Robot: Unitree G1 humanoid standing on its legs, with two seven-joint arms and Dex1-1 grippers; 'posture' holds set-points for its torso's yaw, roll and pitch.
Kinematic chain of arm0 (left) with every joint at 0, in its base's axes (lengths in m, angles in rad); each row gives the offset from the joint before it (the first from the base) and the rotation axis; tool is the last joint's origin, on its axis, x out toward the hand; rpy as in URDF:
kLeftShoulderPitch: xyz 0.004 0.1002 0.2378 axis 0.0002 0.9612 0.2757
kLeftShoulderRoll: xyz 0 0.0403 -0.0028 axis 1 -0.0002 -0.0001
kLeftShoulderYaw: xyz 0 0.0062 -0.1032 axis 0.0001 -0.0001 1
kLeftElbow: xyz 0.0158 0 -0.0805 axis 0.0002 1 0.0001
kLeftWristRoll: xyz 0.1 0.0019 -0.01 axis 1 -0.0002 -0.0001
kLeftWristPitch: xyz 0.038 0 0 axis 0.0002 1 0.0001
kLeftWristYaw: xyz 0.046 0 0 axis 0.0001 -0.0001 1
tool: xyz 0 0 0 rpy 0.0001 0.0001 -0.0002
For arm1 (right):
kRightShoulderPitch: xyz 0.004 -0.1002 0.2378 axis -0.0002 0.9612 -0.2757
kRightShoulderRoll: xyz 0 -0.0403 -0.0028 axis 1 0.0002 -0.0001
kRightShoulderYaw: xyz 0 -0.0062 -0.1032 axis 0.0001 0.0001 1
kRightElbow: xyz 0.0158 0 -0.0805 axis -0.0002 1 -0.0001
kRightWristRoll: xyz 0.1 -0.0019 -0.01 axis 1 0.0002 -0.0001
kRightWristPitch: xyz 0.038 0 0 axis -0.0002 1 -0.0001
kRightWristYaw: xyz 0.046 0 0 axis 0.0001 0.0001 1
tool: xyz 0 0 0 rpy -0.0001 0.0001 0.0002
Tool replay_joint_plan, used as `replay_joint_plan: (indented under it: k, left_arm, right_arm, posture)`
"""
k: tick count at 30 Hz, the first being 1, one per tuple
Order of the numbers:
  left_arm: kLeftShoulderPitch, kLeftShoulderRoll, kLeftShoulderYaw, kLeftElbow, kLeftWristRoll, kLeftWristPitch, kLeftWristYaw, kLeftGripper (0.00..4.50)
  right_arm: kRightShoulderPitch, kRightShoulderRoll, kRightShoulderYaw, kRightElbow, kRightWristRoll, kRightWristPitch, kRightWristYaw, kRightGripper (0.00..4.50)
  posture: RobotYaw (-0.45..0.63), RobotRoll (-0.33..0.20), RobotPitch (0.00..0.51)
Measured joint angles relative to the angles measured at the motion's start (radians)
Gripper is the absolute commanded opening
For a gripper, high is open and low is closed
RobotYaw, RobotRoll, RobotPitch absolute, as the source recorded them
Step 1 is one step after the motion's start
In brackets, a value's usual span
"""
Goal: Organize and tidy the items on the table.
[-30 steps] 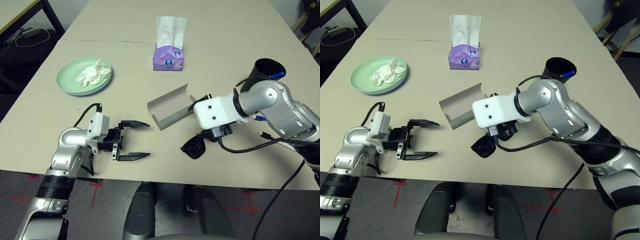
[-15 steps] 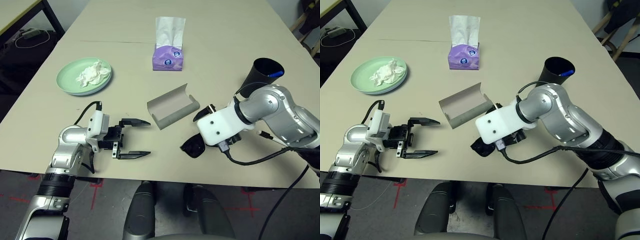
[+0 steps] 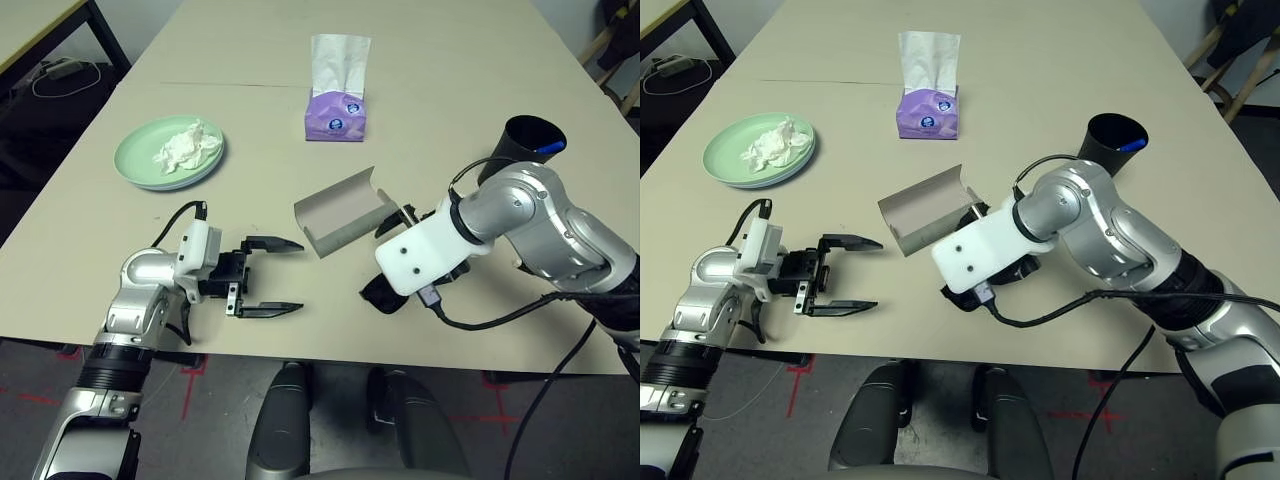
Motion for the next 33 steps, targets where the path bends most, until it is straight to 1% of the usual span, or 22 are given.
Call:
replay_joint_plan:
  k: [9,33]
  left_arm:
    - [0.0,-0.001,0.0,0.0,0.0,-0.001,0.001,4.47]
    - [-0.003,-0.006,0.0,0.0,0.002,-0.003,0.02,4.47]
  right_arm:
    - [-0.005,-0.008,0.0,0.013,-0.014,-0.051,0.039,4.5]
    - [0.008,0.015,0.01,0.011,-0.076,-0.022,0.073,4.5]
  posture:
    - [0.2,0.0,0.185]
    - [0.21,0.0,0.179]
